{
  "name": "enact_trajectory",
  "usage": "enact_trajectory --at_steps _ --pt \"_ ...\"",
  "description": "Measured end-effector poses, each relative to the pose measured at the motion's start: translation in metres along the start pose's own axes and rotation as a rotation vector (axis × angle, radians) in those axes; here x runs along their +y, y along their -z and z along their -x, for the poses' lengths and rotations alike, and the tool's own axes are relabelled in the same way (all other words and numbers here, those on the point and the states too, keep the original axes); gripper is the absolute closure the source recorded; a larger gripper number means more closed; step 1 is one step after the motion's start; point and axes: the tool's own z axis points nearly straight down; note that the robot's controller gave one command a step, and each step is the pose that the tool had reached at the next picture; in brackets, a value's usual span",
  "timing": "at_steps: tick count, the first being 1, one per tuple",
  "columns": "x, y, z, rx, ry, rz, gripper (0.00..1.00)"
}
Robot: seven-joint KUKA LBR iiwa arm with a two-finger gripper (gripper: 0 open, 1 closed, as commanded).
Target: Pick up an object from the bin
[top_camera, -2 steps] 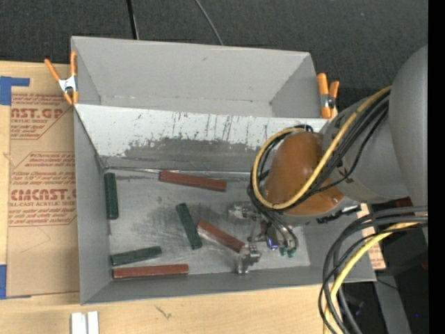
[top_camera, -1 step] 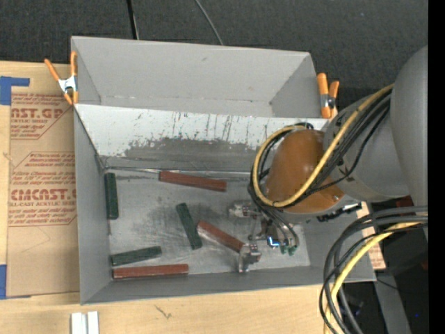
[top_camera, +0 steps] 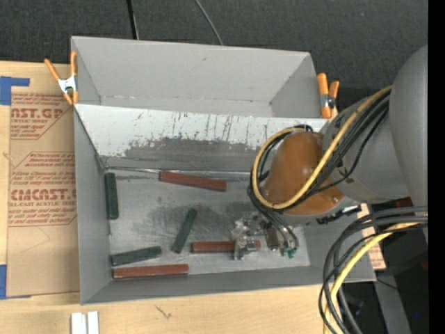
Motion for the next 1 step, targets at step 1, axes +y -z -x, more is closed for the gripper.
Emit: enact_trajectory --at_steps 1 --pt "0.0 0.0 0.0 0.0 0.0 0.0 1.0"
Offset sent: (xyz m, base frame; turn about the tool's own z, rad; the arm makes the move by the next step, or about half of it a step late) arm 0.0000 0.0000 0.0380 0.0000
